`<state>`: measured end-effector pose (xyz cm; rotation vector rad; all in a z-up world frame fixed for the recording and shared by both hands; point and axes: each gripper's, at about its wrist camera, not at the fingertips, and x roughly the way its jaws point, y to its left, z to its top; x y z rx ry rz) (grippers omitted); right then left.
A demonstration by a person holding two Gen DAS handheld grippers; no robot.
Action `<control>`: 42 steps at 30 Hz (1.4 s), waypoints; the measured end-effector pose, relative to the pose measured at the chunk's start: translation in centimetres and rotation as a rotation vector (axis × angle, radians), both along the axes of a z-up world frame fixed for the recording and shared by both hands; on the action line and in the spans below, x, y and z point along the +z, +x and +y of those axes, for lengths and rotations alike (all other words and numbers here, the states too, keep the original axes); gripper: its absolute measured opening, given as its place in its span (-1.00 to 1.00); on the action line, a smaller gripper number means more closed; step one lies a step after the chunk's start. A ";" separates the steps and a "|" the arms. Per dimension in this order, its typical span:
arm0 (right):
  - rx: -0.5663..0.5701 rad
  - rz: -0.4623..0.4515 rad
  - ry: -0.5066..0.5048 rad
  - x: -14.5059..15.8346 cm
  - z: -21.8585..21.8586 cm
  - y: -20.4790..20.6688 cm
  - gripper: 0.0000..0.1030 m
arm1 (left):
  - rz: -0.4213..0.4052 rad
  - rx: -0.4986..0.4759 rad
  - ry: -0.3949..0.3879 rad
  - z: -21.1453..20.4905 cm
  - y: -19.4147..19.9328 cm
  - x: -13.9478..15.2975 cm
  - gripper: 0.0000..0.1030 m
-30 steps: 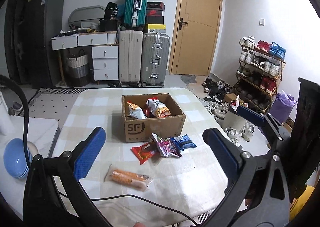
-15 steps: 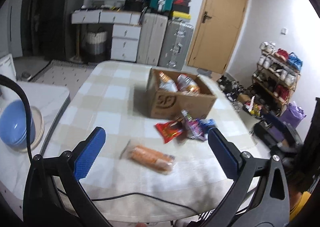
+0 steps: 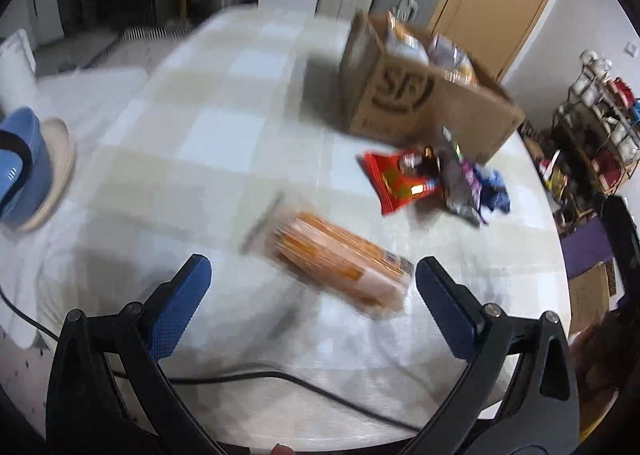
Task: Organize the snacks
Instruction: 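Lower the left tool onto the orange bread roll pack and close around it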
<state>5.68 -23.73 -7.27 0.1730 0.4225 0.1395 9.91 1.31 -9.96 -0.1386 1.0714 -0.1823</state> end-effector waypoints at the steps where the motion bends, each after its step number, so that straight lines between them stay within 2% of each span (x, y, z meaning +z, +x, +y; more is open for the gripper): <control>1: 0.007 0.018 0.010 -0.3 -0.2 0.5 0.99 | 0.030 0.000 -0.005 -0.7 0.4 -0.4 0.98; 4: 0.008 -0.004 0.023 -0.4 -0.9 0.3 0.99 | 0.089 0.040 -0.035 -2.0 1.4 -1.4 0.98; 8: -0.014 -0.030 0.074 -0.1 -3.1 -0.6 0.99 | 0.181 0.128 0.044 -3.8 2.7 -3.4 0.97; 11: -0.065 -0.034 0.088 0.1 -5.3 -1.1 0.99 | 0.244 0.155 0.068 -4.8 3.8 -5.3 0.98; 14: -0.111 -0.023 0.144 0.0 -7.8 -1.7 0.99 | 0.217 0.172 0.088 -5.6 4.3 -5.4 0.98; 17: -0.171 -0.007 0.241 -0.5 -10.7 -1.9 0.99 | 0.209 0.176 0.065 -5.9 4.5 -5.6 0.98; 20: -0.215 0.016 0.334 -1.1 -13.0 -2.1 0.99 | 0.189 0.141 0.076 -6.2 4.2 -5.7 0.92; 23: -0.239 0.035 0.375 -1.5 -14.3 -2.3 0.99 | 0.170 0.091 0.091 -6.6 3.8 -5.8 0.84; 26: -0.241 0.041 0.361 -1.4 -14.4 -2.4 0.99 | 0.154 0.039 0.085 -6.9 3.7 -5.5 0.68; 28: -0.232 0.045 0.339 -1.3 -13.9 -2.5 0.99 | 0.141 -0.012 0.067 -7.3 3.6 -5.1 0.23; 30: -0.220 0.049 0.316 -1.3 -13.3 -2.5 0.99 | 0.139 -0.067 0.041 -7.5 3.3 -4.6 -0.05; 36: -0.205 0.068 0.281 -1.6 -11.8 -1.8 0.99 | 0.159 -0.136 -0.027 -6.7 3.5 -4.7 -0.33; 42: -0.185 0.093 0.253 -1.9 -11.1 -1.2 0.99 | 0.159 -0.191 -0.034 -4.4 2.8 -5.1 -0.37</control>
